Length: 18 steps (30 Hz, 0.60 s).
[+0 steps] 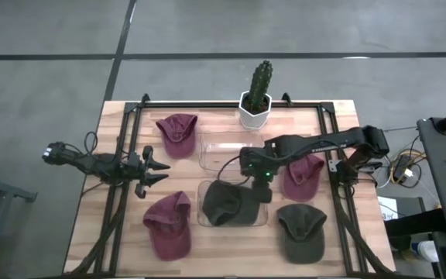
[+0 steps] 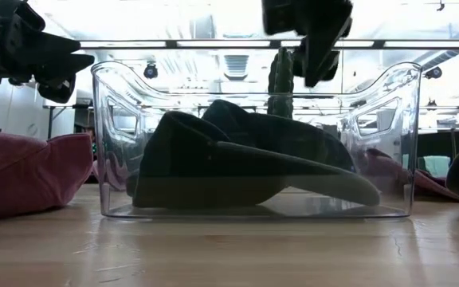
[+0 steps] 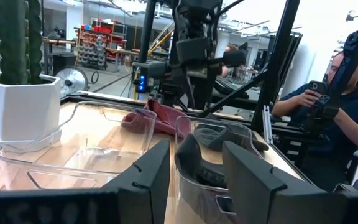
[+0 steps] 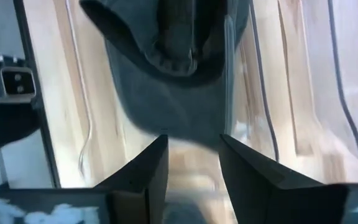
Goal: Pick & Place hat
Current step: Put the black cap into the bottom transparent bin
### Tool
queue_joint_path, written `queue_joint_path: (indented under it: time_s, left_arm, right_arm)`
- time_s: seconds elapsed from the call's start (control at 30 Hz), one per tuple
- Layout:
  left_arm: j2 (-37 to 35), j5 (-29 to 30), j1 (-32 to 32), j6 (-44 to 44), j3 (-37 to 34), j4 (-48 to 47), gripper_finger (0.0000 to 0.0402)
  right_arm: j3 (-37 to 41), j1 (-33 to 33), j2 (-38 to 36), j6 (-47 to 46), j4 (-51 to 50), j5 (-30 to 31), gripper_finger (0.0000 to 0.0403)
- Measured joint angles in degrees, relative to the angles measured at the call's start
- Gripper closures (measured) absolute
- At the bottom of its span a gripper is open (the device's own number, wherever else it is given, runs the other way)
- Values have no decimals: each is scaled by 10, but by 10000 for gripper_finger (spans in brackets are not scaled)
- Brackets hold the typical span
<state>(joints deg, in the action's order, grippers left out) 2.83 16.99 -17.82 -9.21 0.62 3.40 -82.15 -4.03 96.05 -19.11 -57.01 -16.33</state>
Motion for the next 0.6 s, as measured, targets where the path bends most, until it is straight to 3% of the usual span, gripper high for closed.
queue_joint_path:
  time_s: [0.23,0.6]
  left_arm:
    - [0,0,0,0,0,0,262]
    - [3,0,0,0,0,0,262]
  right_arm:
    - [-7,-31,-52,-48,-138,0,284]
    - [36,-128,-123,-295,-180,5,303]
